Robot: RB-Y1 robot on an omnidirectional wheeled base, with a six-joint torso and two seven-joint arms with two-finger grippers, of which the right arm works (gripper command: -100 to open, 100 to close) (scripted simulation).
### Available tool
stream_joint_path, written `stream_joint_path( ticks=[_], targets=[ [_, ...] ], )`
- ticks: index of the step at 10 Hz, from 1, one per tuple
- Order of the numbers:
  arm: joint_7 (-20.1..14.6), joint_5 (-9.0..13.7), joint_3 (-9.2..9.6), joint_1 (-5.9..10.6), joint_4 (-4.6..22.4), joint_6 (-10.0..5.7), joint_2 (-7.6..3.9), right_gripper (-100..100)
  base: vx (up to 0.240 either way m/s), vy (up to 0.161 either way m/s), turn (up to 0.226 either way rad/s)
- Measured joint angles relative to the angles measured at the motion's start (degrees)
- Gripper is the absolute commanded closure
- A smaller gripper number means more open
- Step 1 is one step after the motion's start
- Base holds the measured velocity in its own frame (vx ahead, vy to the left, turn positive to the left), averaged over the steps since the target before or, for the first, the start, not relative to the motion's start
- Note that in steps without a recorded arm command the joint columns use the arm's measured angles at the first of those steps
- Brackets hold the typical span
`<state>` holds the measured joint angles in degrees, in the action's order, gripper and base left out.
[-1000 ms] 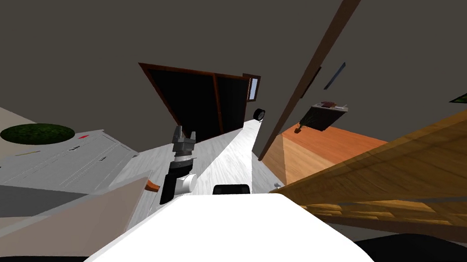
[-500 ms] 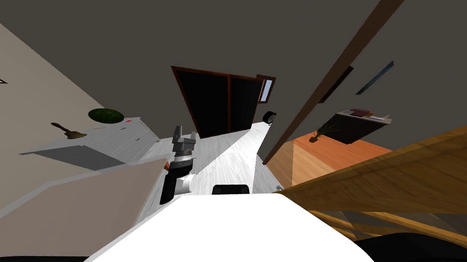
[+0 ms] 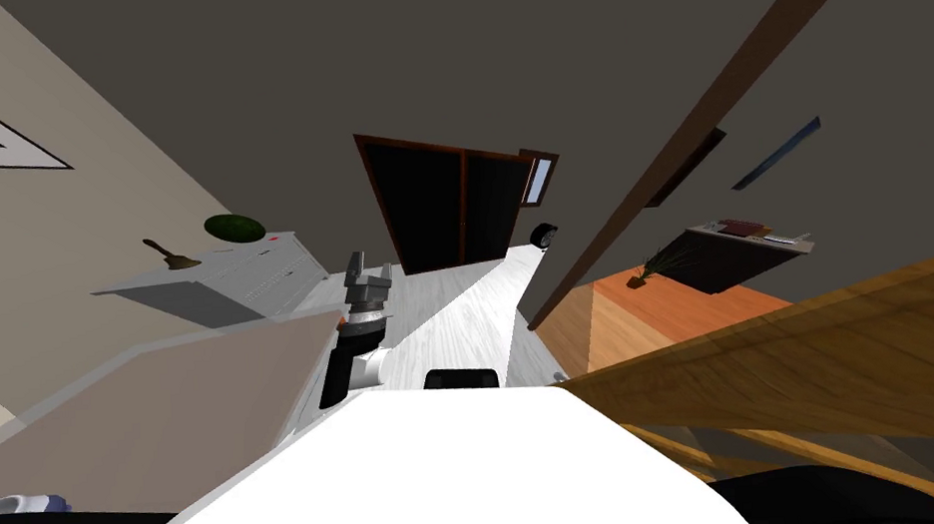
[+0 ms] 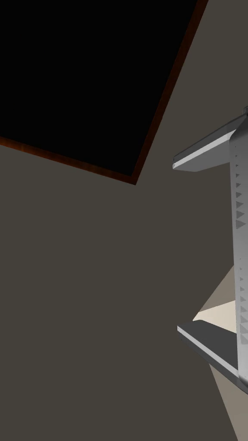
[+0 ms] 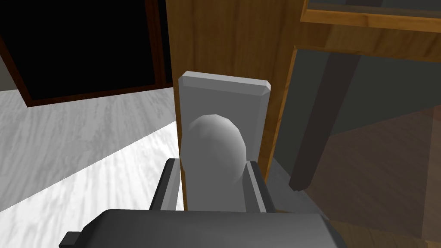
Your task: Pull the door open
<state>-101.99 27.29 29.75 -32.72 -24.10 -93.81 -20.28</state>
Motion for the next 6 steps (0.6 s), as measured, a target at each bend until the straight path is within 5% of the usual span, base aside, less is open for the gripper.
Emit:
stream_joint_path(
  ticks=[3,4,6],
  targets=[
    [-0.12,0.54,-0.2,-0.49,-0.05,0.38,-0.11,100,-0.08,0.039,0.216],
    [-0.05,1.03,-0.81,0.41,1.36,-0.8,0.31,100,-0.174,0.103,0.017],
    [1.29,1.4,-1.41,-0.69,-2.34,-0.5,-0.49,100,-0.161,0.05,-0.061]
  ],
)
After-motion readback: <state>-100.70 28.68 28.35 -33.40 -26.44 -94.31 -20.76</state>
